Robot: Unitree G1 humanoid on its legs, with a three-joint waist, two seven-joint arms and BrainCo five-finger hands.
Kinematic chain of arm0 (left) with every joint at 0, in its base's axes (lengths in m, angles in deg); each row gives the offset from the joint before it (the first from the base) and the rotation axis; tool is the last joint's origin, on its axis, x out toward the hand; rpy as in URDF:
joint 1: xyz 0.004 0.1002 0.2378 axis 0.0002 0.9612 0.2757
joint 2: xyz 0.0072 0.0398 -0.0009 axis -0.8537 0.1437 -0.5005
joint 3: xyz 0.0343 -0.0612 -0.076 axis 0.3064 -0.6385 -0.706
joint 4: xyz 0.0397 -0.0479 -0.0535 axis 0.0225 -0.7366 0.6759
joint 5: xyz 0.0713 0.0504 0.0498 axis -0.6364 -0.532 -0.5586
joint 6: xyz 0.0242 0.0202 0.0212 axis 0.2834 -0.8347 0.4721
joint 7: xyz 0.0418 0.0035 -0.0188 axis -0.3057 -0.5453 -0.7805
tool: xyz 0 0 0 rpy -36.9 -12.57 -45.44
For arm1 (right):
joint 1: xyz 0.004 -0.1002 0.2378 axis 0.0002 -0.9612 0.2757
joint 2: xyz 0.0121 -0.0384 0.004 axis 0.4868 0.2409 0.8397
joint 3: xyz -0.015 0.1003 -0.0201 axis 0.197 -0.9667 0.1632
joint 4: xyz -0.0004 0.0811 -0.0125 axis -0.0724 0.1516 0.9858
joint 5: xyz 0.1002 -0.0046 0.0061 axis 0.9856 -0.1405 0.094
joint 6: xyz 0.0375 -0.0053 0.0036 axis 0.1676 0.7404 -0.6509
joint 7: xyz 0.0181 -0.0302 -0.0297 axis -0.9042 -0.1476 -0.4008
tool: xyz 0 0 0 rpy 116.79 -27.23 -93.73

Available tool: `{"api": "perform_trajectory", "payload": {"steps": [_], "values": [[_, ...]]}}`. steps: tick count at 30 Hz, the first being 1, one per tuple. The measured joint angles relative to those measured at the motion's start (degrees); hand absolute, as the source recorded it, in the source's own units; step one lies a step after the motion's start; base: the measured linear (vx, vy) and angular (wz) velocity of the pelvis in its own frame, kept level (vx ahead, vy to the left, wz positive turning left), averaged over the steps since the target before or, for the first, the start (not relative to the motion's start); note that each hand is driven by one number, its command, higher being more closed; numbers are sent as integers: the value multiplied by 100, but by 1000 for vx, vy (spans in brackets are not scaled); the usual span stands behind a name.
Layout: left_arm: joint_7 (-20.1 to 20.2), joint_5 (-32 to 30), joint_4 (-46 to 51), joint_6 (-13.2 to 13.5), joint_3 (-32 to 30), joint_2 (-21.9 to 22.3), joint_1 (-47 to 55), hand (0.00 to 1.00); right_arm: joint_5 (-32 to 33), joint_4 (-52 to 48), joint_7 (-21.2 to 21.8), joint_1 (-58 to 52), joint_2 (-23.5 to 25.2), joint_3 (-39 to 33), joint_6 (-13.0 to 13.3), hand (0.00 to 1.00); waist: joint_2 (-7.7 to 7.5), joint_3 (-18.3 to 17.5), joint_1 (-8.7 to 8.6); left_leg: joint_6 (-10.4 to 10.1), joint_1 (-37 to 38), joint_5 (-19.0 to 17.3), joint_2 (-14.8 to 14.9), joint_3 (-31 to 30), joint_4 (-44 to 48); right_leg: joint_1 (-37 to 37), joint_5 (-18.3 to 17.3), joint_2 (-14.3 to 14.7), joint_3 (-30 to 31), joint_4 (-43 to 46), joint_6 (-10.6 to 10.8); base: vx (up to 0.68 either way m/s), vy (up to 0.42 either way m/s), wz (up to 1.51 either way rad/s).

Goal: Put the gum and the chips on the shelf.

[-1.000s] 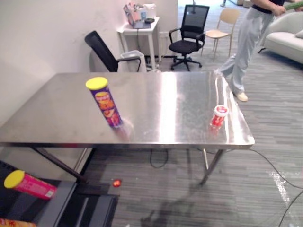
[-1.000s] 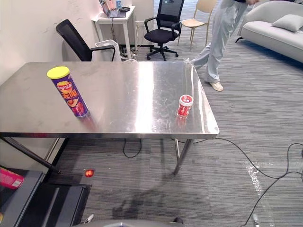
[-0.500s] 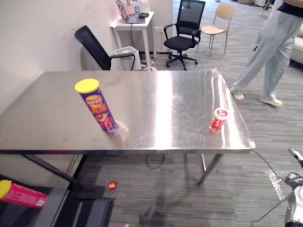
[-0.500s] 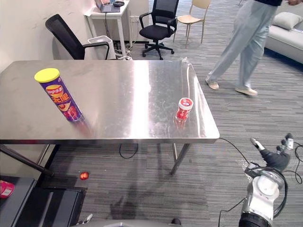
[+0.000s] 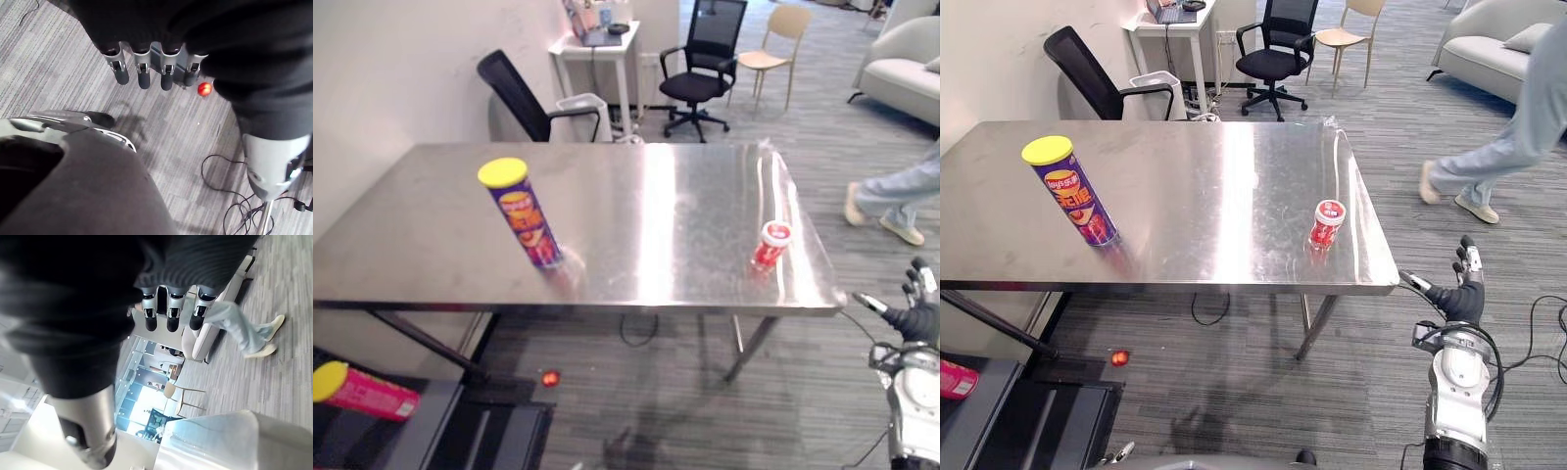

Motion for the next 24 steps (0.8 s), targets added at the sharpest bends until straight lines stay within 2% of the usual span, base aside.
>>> {"api": "perform_trajectory", "payload": {"steps": [6,14,17,24], "values": [[-8,0,-1,-3,14,-2,78,0,16,-91,65,159,-10,417,11,0,-29,24,25,1,-33,0,-1,-53,30,-8,0,-3,-25,21,0,-6,-5,2],[-29,-4,11,-3,13,-8,67,0,17,-117,65,534,-10,537,12,0,-34,135,83,8,-83,6,-6,-150,36,-9,0,0,-81,19,0,-1,-5,4],[-60,-6,47,-3,13,-33,61,0,17,-12,-32,766,-9,587,12,0,-70,252,141,12,-91,9,-9,-160,35,-13,1,0,-89,18,-1,0,0,0],[-130,-12,45,-4,41,-42,49,0,18,428,-185,1299,-9,737,9,0,-85,387,160,14,-116,10,-28,-191,34,-9,4,-11,-98,19,-6,0,0,0]]}}
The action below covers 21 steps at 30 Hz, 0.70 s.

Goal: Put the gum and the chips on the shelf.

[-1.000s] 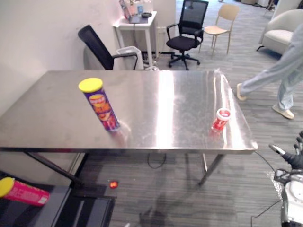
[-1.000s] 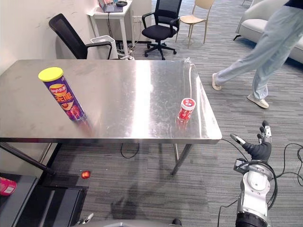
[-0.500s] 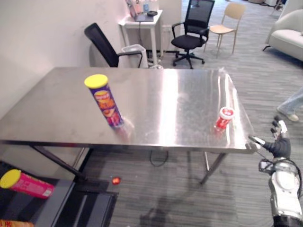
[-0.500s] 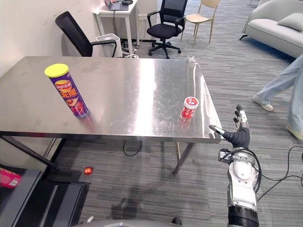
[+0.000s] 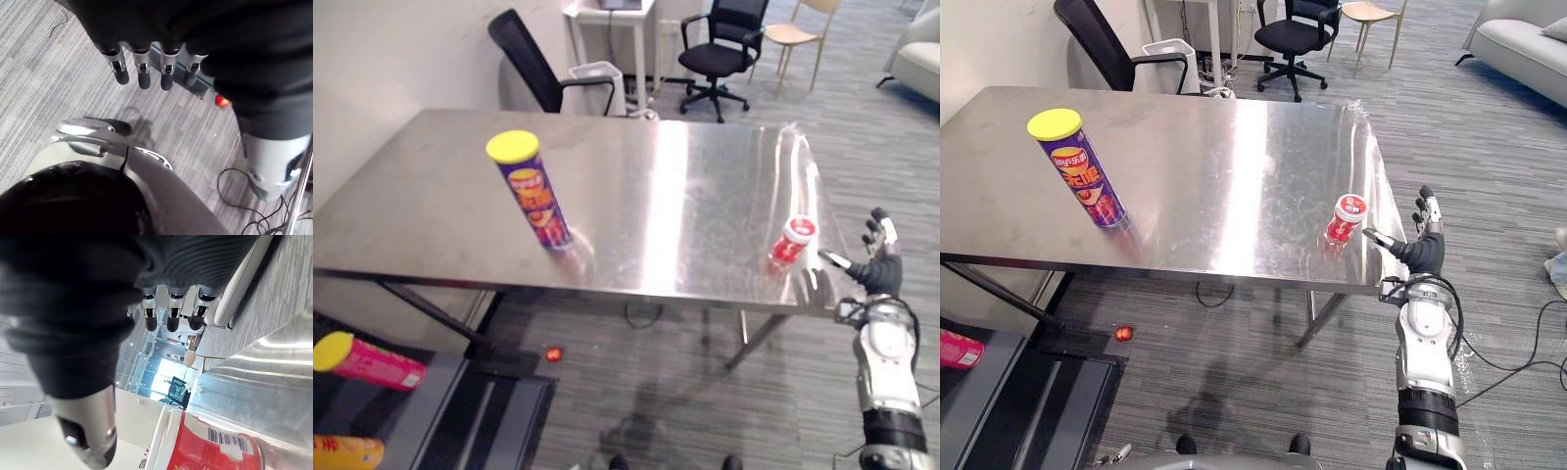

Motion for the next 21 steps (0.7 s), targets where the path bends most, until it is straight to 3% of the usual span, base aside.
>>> {"api": "perform_trajectory", "payload": {"steps": [17,21], "values": [[-60,1,35,0,77,-9,-53,0,35,703,-129,798,5,353,-45,0,32,427,65,23,-86,15,1,-70,0,-77,145,5,-41,40,-150,1,-1,1],[-68,0,126,-3,78,-8,-85,0,40,771,-142,873,7,446,-50,0,32,515,168,52,-108,33,-10,-96,-1,-92,256,-3,-63,39,-157,-10,2,2]]}}
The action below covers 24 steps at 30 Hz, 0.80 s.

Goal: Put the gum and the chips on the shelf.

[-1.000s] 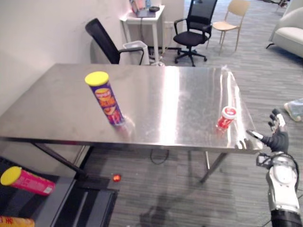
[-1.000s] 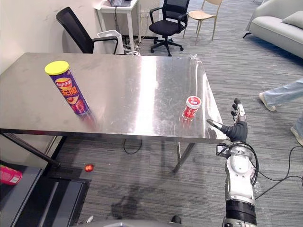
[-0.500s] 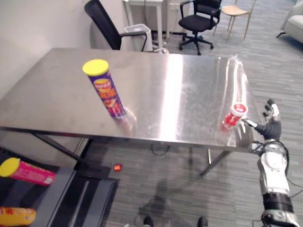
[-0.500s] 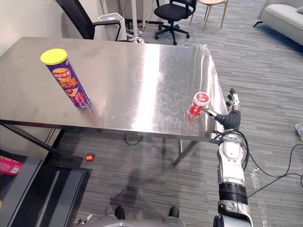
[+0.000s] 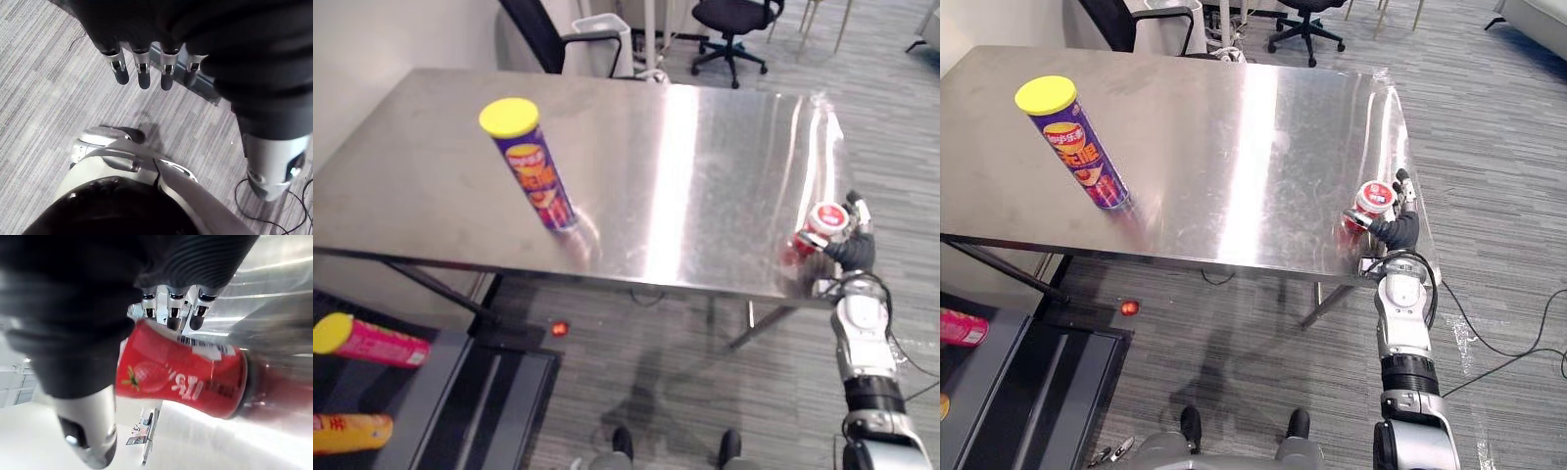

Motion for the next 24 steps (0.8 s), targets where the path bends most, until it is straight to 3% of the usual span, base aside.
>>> {"api": "perform_trajectory", "payload": {"steps": [1,2,9,24], "values": [[-4,0,2,0,-1,0,-1,0,0,8,1,33,10,46,0,0,-1,3,4,10,-7,6,0,-6,0,-3,12,0,-6,0,0,-28,-5,6],[-6,0,7,0,-1,-1,-12,0,-1,13,1,93,10,77,0,100,-3,9,30,20,-17,14,-4,-9,0,-10,20,-4,-9,0,1,0,0,0],[-30,0,9,1,-7,4,-63,0,-1,188,-73,328,11,150,0,100,-10,90,142,39,-79,76,-10,-8,-11,-83,21,-6,-12,0,1,-29,-18,-1],[-132,-102,53,-5,-15,3,-91,0,-2,2,-67,277,249,245,-4,100,-42,137,153,18,-58,311,-21,-54,-216,-92,31,12,-31,-76,21,-47,-26,1]]}}
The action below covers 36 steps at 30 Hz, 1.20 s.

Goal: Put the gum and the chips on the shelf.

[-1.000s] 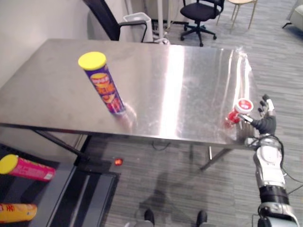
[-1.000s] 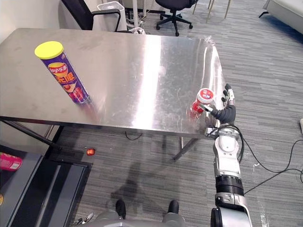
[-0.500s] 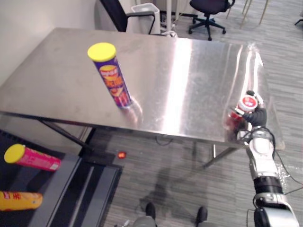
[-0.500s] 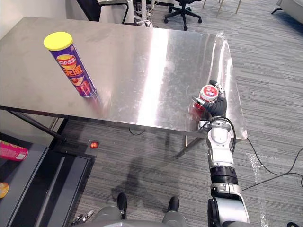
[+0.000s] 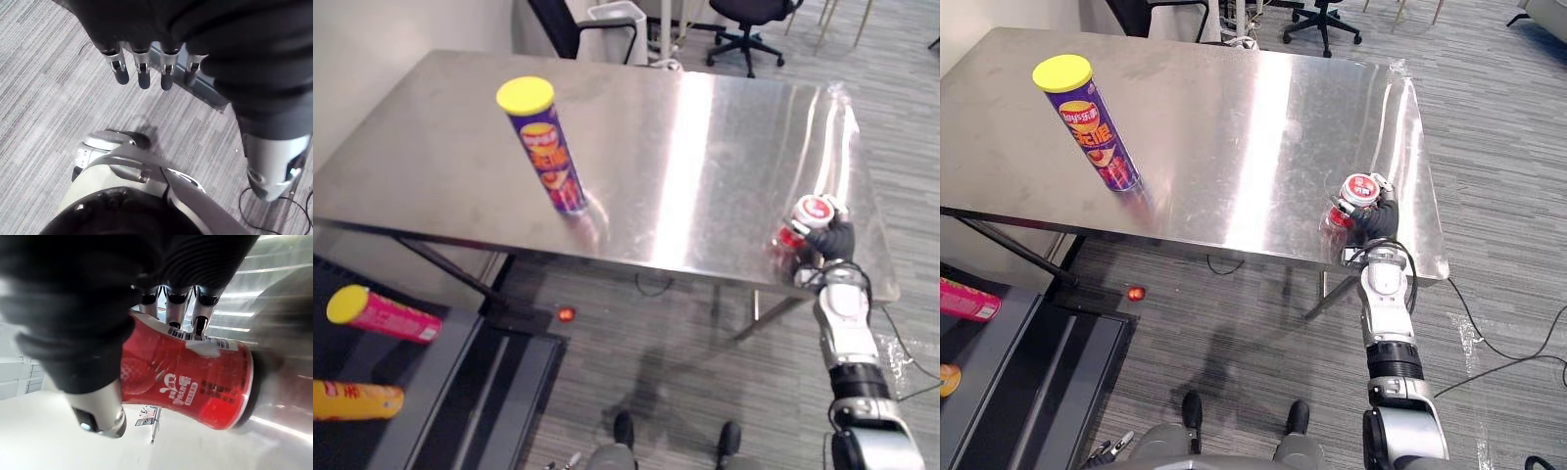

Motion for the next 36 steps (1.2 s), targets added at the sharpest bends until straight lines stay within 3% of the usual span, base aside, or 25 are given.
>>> {"api": "perform_trajectory", "payload": {"steps": [5,10,14,24,32,36], "values": [[-27,-10,11,-6,2,0,-6,0,2,-882,35,-563,7,-15,1,100,0,-2,-44,5,12,38,5,-240,4,121,-5,1,-157,61,4,-14,-15,21],[-13,-11,54,-11,-110,7,3,0,220,-1731,437,-1051,106,-7,21,100,-43,-43,-31,16,101,56,2,-303,5,213,-9,-13,-167,142,7,-29,-3,6],[7,-11,43,-21,-220,-1,15,0,670,-2302,820,-1485,261,24,71,100,-174,-167,-35,-9,100,79,-22,-292,2,208,-129,-45,-148,137,131,-41,-25,-2],[53,-148,-51,-82,-361,-1,164,0,897,-3017,1264,-2242,303,271,179,100,-200,-640,-181,-38,133,151,-10,-270,-112,206,-143,-21,-124,47,150,-18,-16,-1],[54,-235,-64,-83,-377,-3,188,0,908,-3057,1273,-2573,447,277,181,100,-179,-810,-188,-53,318,139,0,-251,-159,380,-144,-12,-118,-1,151,-2,-2,-1],[59,-228,-61,-84,-387,29,179,0,963,-3064,1373,-2574,440,463,179,100,-81,-730,-191,-69,-122,-392,120,-407,1035,166,-552,-61,-125,864,91,-29,-4,8]]}}
